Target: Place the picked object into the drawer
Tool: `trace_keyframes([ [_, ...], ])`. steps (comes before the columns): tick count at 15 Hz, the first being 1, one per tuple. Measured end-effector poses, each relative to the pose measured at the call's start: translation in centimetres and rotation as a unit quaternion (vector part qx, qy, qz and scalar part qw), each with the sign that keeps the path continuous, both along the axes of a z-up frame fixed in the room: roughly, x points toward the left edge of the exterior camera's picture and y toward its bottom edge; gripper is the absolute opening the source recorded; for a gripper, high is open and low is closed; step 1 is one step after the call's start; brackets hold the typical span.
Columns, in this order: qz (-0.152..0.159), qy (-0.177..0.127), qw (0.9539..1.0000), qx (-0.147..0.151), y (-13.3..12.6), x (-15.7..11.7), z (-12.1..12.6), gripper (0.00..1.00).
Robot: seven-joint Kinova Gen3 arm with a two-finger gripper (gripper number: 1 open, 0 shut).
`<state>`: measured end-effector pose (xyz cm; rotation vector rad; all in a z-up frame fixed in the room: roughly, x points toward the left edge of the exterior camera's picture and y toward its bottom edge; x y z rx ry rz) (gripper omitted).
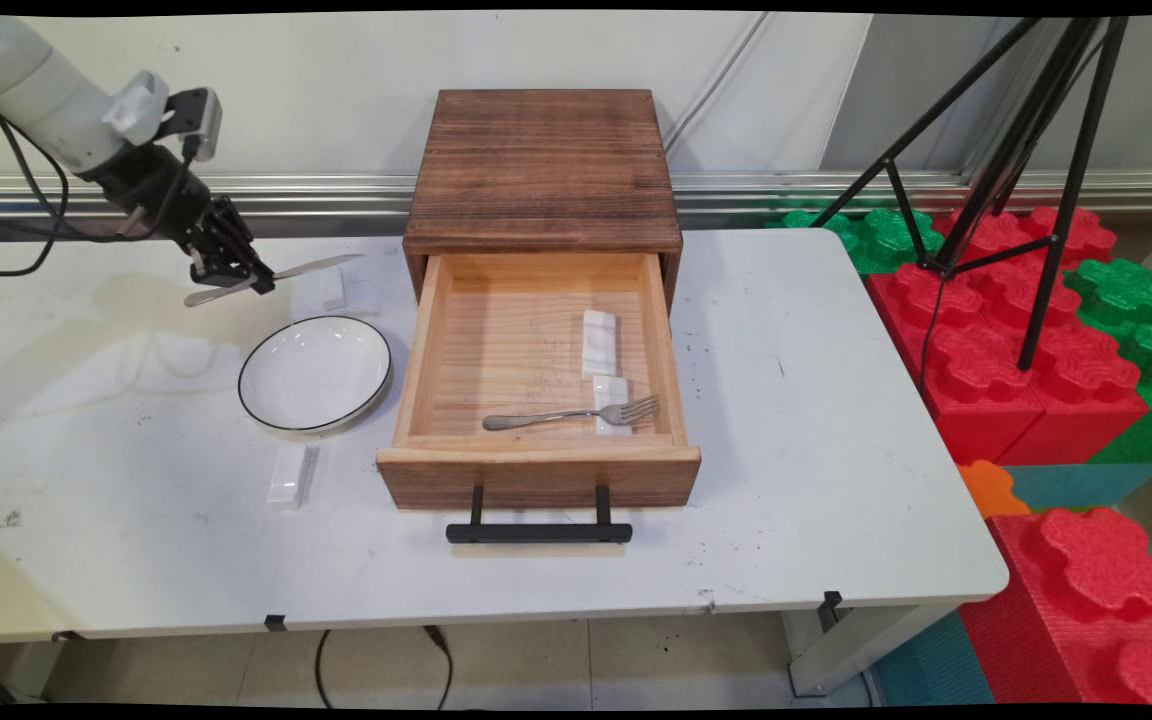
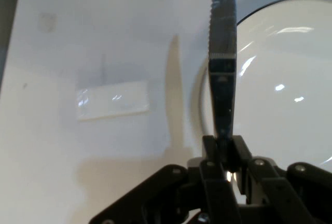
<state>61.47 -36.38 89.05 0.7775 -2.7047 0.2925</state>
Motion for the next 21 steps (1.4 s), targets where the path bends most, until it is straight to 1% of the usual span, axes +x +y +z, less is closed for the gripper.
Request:
trace_keyframes([
  [1, -0.009, 0.013, 0.9999, -0.001, 0.6, -0.9, 1.0, 0.00],
  [4, -0.024, 0.038, 0.9990, -0.008, 1.2, -2.6, 2.6, 0.00],
  [6, -0.035, 0.060, 0.9975, -0.015, 1.5, -4.0, 4.0, 0.00],
  [12, -0.056, 0.100, 0.9929, -0.033, 1.7, -7.4, 6.1, 0.00],
  [14, -0.063, 0.115, 0.9905, -0.042, 1.5, -9.0, 6.7, 0.00],
  [16, -0.071, 0.132, 0.9873, -0.053, 1.0, -11.4, 7.3, 0.00],
  [17, -0.074, 0.135, 0.9865, -0.056, 0.9, -12.0, 7.4, 0.00],
  [18, -0.080, 0.142, 0.9846, -0.063, 0.4, -13.5, 7.6, 0.00],
  [20, -0.086, 0.147, 0.9828, -0.070, -0.1, -15.2, 7.7, 0.00],
  [21, -0.089, 0.151, 0.9816, -0.075, -0.6, -16.5, 7.7, 0.00],
])
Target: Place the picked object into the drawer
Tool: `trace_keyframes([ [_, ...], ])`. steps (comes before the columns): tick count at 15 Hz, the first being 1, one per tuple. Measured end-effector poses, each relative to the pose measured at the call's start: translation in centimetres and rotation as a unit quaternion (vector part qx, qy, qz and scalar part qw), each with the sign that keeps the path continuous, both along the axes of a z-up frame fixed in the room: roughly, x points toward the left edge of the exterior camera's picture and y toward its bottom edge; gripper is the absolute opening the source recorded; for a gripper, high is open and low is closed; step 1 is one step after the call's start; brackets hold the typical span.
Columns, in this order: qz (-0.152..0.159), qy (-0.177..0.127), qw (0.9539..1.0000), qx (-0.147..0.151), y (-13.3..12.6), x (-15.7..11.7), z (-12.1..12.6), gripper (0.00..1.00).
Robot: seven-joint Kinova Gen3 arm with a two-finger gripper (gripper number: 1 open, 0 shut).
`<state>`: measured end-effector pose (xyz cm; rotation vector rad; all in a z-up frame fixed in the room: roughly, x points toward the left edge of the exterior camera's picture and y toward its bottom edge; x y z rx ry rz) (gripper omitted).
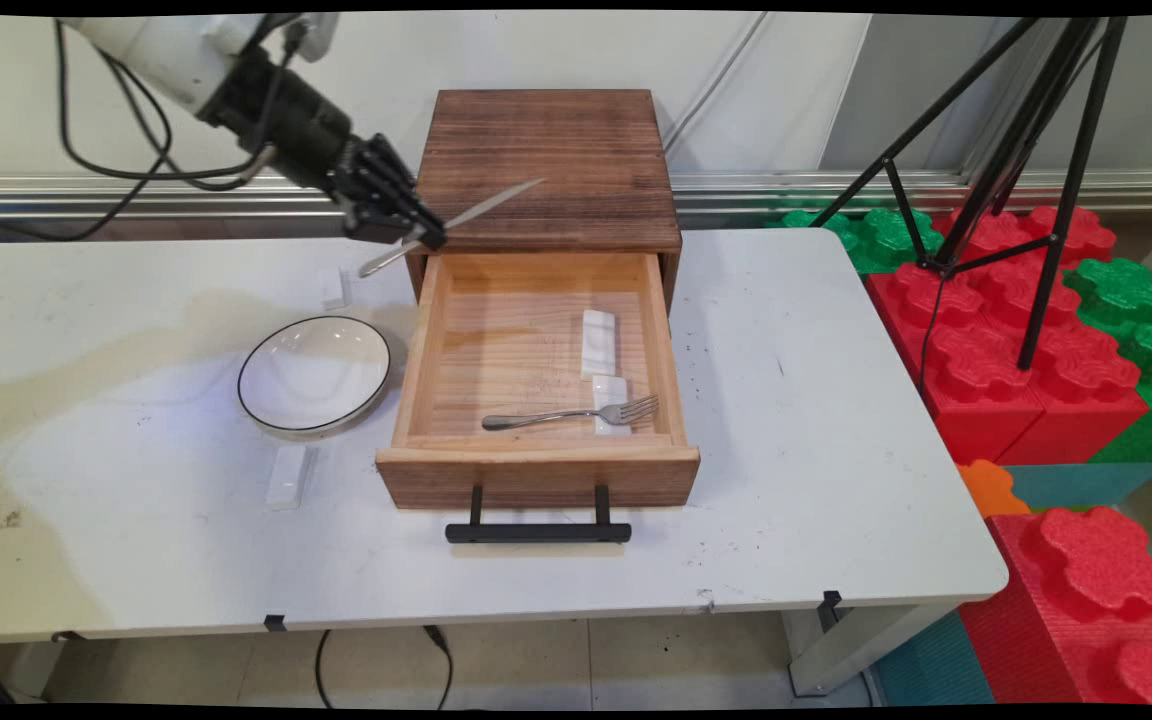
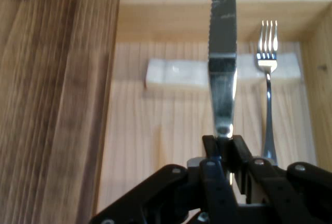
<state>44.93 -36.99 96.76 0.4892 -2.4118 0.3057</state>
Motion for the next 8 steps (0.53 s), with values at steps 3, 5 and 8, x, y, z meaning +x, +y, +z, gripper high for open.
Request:
trace_keyframes([
  [3, -0.004, 0.003, 0.9999, -0.009, -1.4, -3.1, -0.6, 0.00],
  [5, -0.005, 0.001, 0.9999, -0.011, -2.0, -4.1, -1.0, 0.00],
  [8, -0.006, -0.007, 0.9999, -0.012, -3.1, -5.9, -2.2, 0.00],
])
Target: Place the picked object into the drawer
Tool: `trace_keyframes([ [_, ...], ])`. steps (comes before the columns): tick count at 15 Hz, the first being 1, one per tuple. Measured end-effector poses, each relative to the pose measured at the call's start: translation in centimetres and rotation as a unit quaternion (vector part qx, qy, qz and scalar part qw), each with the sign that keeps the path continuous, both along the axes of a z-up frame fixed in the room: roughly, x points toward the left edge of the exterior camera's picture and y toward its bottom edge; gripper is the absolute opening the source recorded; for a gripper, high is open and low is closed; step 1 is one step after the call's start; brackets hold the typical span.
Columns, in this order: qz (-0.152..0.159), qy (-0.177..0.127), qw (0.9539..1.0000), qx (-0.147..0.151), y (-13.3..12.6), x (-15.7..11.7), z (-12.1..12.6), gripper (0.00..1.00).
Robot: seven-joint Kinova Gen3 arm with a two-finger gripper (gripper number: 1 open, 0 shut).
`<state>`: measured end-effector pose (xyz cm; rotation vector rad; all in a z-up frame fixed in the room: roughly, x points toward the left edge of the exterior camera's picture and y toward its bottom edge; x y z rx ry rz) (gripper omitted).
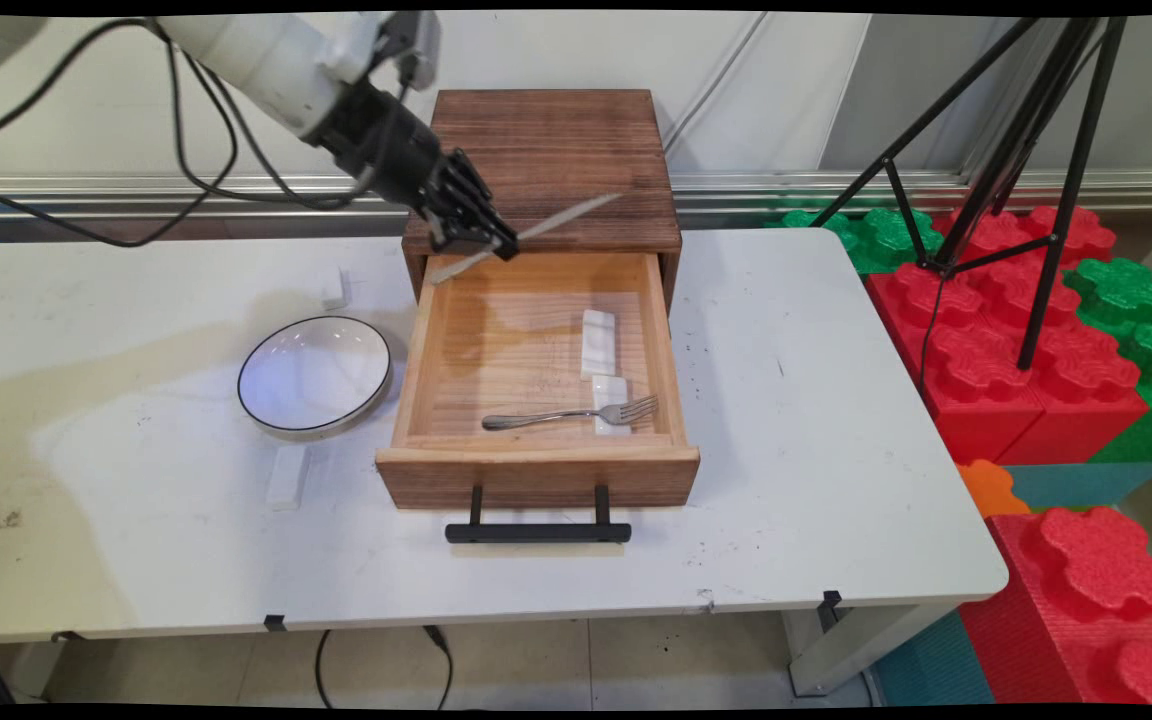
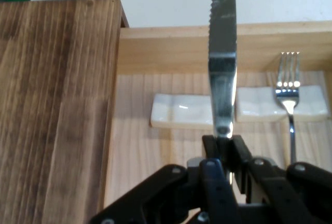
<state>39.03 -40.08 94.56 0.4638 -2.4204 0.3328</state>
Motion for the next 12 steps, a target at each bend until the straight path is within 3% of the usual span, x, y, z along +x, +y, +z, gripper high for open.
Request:
trace_keyframes([
  [4, -0.002, -0.014, 0.9999, 0.004, -1.8, -2.6, -2.2, 0.00],
  [12, -0.011, -0.043, 0.9990, 0.013, -4.2, -5.3, -6.5, 0.00],
])
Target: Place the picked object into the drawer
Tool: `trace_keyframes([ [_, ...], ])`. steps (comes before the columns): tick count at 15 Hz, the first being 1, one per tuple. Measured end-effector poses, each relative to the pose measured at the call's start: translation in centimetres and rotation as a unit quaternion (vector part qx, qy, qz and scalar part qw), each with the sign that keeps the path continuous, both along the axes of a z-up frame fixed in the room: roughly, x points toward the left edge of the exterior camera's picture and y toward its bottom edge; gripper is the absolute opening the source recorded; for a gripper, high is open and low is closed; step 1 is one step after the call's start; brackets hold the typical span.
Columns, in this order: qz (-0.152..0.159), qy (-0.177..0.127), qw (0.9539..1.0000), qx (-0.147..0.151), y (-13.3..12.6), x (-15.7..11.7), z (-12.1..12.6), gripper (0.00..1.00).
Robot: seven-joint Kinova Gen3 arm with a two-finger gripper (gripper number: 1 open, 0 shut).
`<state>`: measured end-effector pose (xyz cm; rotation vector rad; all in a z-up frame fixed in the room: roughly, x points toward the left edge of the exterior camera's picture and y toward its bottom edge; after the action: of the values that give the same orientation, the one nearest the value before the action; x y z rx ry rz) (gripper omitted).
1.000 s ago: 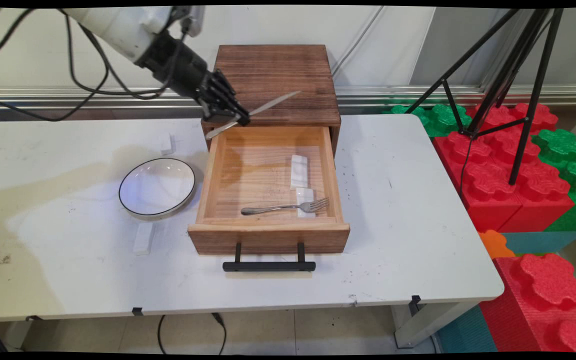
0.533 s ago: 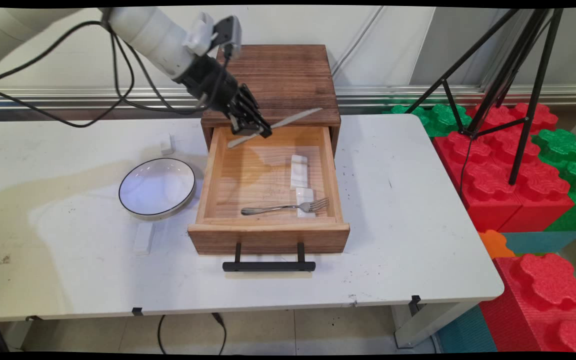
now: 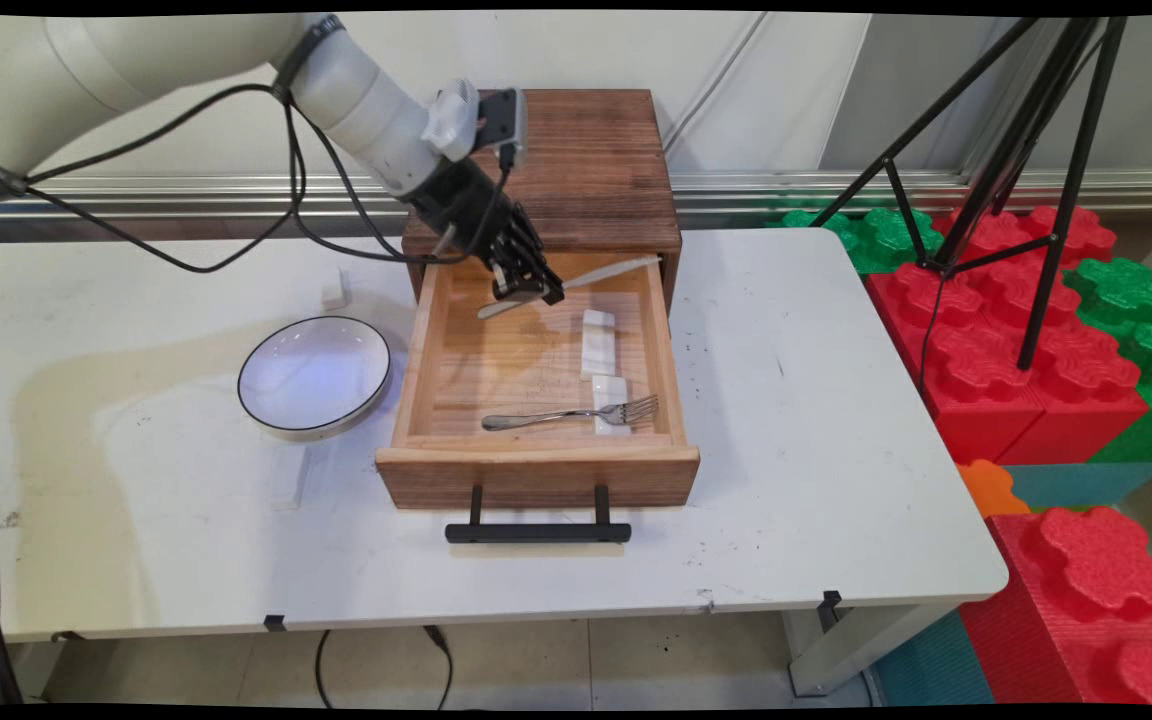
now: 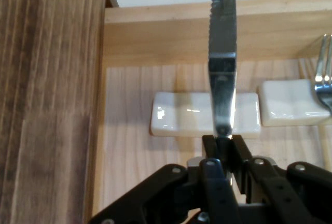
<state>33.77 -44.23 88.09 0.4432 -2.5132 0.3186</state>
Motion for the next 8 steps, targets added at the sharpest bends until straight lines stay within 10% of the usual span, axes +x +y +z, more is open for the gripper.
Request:
trace_keyframes([
  [8, -0.012, -0.037, 0.9992, 0.012, -0.6, -0.4, -3.4, 0.00],
])
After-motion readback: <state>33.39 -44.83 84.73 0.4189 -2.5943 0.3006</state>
